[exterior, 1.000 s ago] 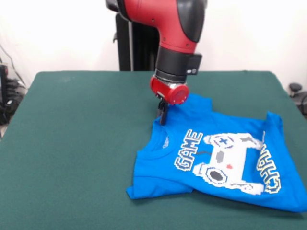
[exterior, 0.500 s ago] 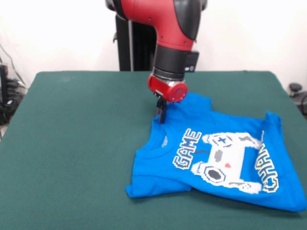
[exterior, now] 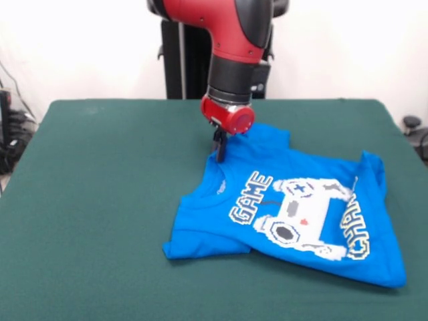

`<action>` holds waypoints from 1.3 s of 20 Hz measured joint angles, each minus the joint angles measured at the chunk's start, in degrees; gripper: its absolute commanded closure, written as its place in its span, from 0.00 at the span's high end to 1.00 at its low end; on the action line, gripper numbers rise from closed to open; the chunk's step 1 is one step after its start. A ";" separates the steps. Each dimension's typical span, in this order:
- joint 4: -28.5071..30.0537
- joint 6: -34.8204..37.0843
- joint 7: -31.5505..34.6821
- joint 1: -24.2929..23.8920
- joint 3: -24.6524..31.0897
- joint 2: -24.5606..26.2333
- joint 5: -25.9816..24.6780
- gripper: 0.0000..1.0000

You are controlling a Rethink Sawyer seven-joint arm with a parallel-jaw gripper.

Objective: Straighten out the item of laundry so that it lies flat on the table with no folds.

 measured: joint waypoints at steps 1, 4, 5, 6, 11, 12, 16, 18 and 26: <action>0.35 0.00 0.00 -0.02 -0.01 -0.15 -0.12 0.00; 1.24 0.00 0.00 -0.10 -0.05 -0.69 -0.46 0.00; 1.70 0.00 0.00 -0.15 -0.10 -1.07 -0.71 0.00; 2.01 -0.01 0.00 -0.23 -0.11 -1.32 -0.93 0.00; 4.04 -0.01 0.00 -0.85 -0.17 -2.68 -2.51 0.00; 4.34 -0.01 0.00 -0.87 -0.22 -2.82 -2.61 0.00; 5.88 -0.01 0.00 -0.85 -0.27 -3.14 -2.64 0.00; 6.30 -0.01 0.00 -0.84 -0.27 -3.25 -2.65 0.00; 6.68 0.00 0.00 -0.49 -0.37 -3.54 -2.98 1.00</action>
